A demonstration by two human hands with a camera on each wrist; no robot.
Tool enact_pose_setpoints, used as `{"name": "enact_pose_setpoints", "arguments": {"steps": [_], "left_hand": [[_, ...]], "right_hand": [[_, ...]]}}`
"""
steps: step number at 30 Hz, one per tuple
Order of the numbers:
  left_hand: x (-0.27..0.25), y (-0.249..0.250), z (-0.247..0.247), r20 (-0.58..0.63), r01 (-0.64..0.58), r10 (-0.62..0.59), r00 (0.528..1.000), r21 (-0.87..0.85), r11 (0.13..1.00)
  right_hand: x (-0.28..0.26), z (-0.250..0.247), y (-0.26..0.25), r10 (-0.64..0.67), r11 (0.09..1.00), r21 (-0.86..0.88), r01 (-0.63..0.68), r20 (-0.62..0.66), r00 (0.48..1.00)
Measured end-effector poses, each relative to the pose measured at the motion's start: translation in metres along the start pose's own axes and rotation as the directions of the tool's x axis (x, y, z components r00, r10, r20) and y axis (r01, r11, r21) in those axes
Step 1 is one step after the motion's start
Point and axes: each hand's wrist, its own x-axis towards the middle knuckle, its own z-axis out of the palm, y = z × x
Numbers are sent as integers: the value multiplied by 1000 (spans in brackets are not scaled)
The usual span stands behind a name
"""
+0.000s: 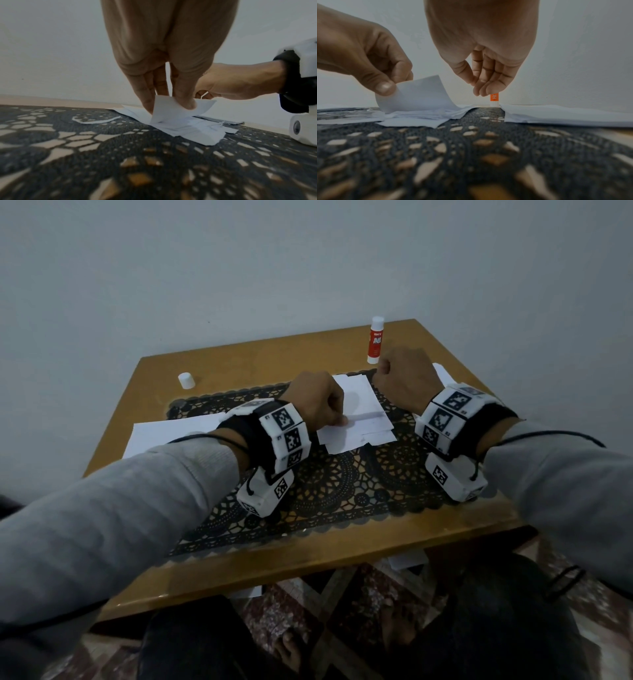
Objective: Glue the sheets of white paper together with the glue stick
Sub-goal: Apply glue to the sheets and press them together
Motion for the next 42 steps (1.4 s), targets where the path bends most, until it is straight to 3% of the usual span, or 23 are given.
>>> {"name": "enact_pose_setpoints", "arguments": {"steps": [8, 11, 14, 16, 17, 20, 21, 25, 27, 29, 32, 34, 37, 40, 42], "left_hand": [[-17, -7, -12, -239, 12, -13, 971, -8, 1000], [-41, -17, -33, -359, 26, -77, 930, -144, 989], [-76, -26, -55, -367, 38, -184, 912, -370, 928], [-100, -32, -62, -317, 124, -296, 901, -465, 876], [-112, -35, -63, -269, 143, -352, 897, -577, 805], [-142, -45, -64, -13, 199, -429, 903, -872, 446], [-150, -50, -63, 62, 246, -431, 900, -889, 386], [-173, -66, -55, 323, 464, -417, 850, -834, 299], [-175, -70, -48, 397, 552, -421, 816, -752, 361], [-175, -71, -41, 381, 574, -440, 813, -651, 497], [-171, -67, -35, 287, 500, -411, 865, -443, 744], [-168, -64, -34, 241, 445, -386, 890, -282, 850], [-164, -59, -34, 254, 401, -370, 894, -81, 913], [-162, -60, -27, 283, 358, -352, 892, 34, 933], [-160, -62, -23, 301, 334, -336, 892, 58, 941]], "right_hand": [[-1, -7, 4, 21, 1000, -7, -22, -70, 997], [-1, -7, 4, 19, 1000, 0, -19, -65, 998], [-1, -5, 3, 2, 1000, -14, -3, -59, 998], [-1, -4, 2, -17, 999, -28, 16, -53, 998], [-1, -4, 2, -23, 999, -34, 21, -52, 998], [-1, -3, 3, -28, 998, -50, 26, -36, 999], [-1, -3, 3, -30, 998, -58, 28, -34, 999], [-2, -3, 3, -29, 999, -21, 28, -46, 999], [-2, -3, 4, -26, 999, -39, 25, -30, 999], [-2, -3, 3, -22, 998, -63, 21, -17, 1000], [-2, -2, 3, -13, 997, -81, 14, 10, 1000], [-1, -1, 4, -22, 994, -104, 29, 71, 997], [6, -8, -1, 15, 995, -98, -2, 133, 991], [26, -19, -9, 138, 990, 12, -141, 134, 981], [42, -23, -12, 229, 957, 128, -261, 220, 948]]}}
